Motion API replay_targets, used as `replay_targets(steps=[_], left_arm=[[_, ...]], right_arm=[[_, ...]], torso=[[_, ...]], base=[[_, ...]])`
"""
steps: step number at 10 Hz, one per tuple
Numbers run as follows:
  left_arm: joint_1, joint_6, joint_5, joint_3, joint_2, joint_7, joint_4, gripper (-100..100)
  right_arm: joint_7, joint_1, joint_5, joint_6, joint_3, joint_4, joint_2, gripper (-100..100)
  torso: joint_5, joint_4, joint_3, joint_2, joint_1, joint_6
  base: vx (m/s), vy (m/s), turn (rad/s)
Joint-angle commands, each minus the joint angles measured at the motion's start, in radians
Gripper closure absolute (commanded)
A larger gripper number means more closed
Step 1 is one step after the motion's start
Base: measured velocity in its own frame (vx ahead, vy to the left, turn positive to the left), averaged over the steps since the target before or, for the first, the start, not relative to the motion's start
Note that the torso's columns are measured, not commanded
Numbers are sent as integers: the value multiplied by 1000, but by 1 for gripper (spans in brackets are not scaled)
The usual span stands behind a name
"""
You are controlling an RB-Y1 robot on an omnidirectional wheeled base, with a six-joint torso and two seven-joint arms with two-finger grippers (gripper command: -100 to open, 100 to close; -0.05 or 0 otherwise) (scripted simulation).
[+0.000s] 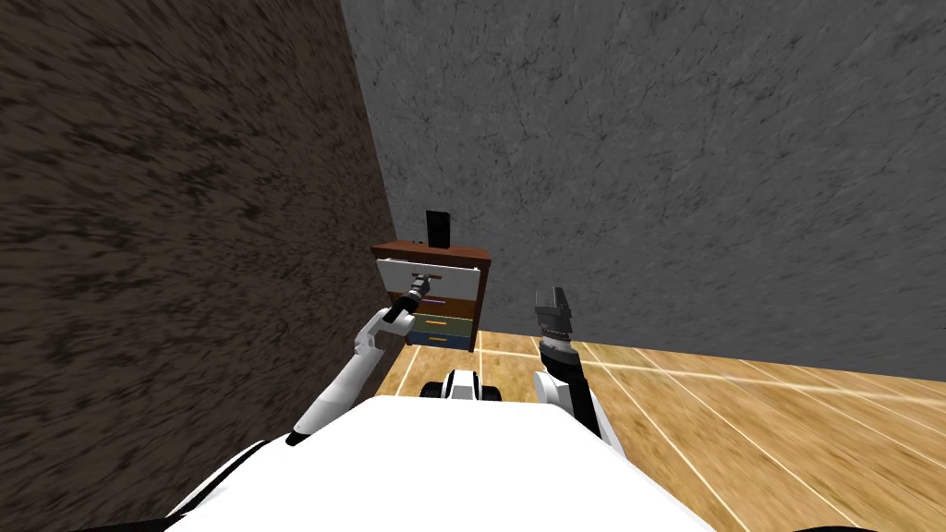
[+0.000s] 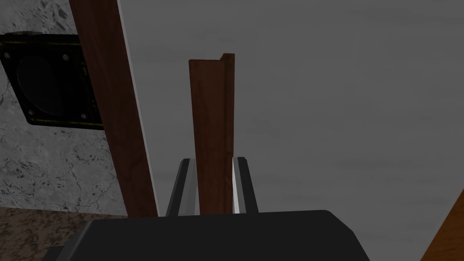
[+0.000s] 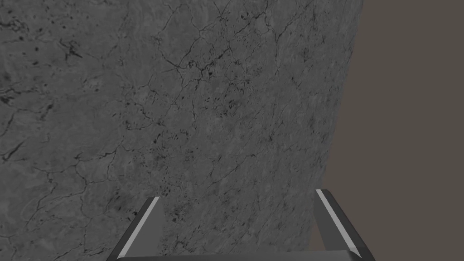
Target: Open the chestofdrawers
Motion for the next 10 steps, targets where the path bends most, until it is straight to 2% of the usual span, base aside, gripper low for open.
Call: replay_targets(steps=[1,4,5,6,8,10], left_arm=[[-82,-16,6,-19,8,14,76,100],[-83,-16,6,-19,8,14,163,100],[-83,-16,6,-19,8,14,172,100],[-141,-69,8,-25,29,36,209,100],[-206,-69,8,-25,29,36,261,100],[-206,-69,8,-25,29,36,321,100]], right_arm=[[0,0,0,0,0,0,0,0],[0,0,0,0,0,0,0,0],[0,0,0,0,0,0,0,0],[0,0,0,0,0,0,0,0],[0,0,0,0,0,0,0,0],[0,0,0,0,0,0,0,0]], torso=[[-2,4,4,5,-2,0],[-1,1,-2,-4,0,-2],[1,-3,-4,-7,4,-4],[2,-4,-5,-8,5,-3],[0,1,2,2,1,-1],[-2,4,-1,-2,0,-2]], base=[[-92,-10,5],[8,0,-13],[10,-6,14],[-120,-21,-5],[-136,-9,-3],[-10,1,-13]])
